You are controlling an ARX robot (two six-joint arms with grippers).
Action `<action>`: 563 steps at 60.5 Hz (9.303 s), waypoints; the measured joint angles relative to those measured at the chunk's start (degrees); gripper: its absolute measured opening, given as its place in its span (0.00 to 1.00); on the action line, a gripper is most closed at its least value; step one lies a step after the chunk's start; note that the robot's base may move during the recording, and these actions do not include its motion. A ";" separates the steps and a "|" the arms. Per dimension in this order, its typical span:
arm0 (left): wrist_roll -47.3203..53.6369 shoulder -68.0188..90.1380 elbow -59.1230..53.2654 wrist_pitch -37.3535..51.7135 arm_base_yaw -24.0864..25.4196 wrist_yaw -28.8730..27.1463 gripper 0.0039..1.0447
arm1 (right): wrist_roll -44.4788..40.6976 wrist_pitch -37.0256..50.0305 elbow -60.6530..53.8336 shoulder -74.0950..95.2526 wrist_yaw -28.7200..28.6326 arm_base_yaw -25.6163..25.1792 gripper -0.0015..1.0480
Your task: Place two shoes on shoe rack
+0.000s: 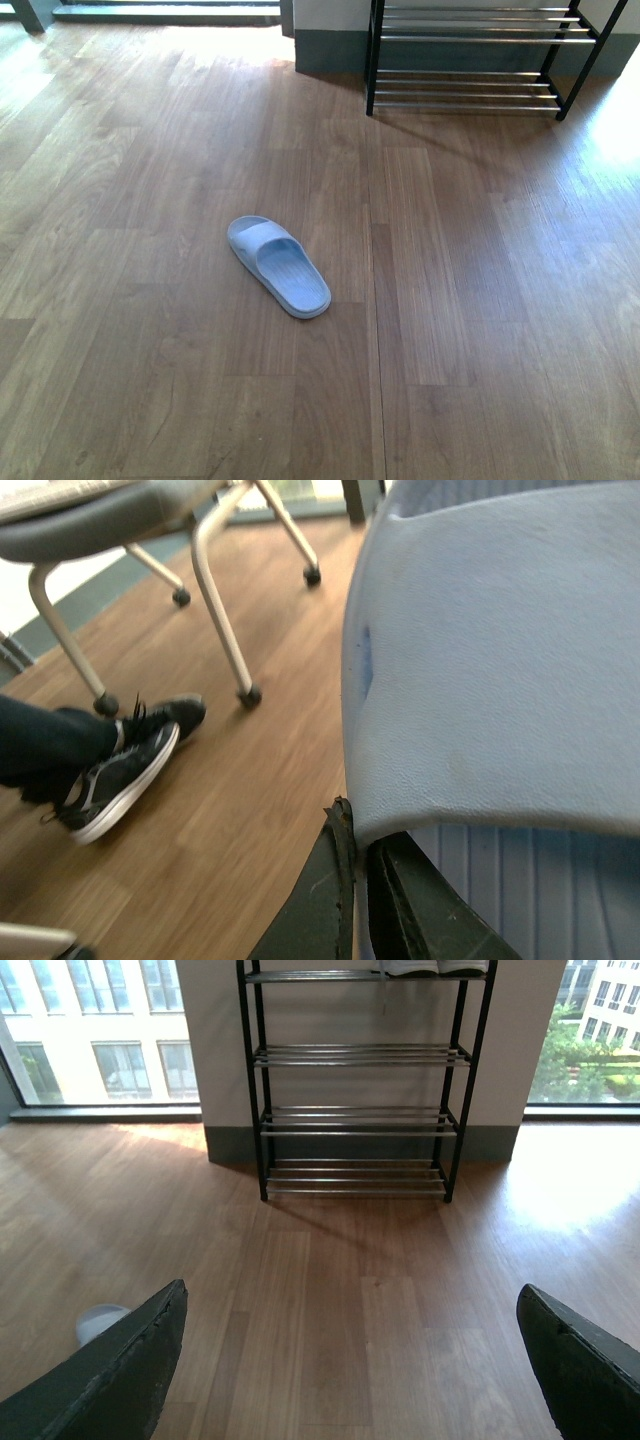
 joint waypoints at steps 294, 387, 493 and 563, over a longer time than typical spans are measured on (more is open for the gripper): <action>0.39 -6.56 -0.20 -0.44 -0.46 -0.68 0.01 | -26.40 14.16 11.50 35.78 -11.30 8.57 0.02; 0.39 -6.58 -0.22 -0.44 -0.50 -0.68 0.01 | -26.25 13.94 11.37 35.71 -11.13 8.68 0.02; 0.48 -6.56 -0.26 -0.44 -0.50 -0.68 0.01 | -12.50 38.38 28.20 77.59 -3.80 17.22 0.02; 0.50 -6.56 -0.26 -0.44 -0.50 -0.68 0.01 | -38.82 16.76 90.51 136.43 21.11 11.17 0.02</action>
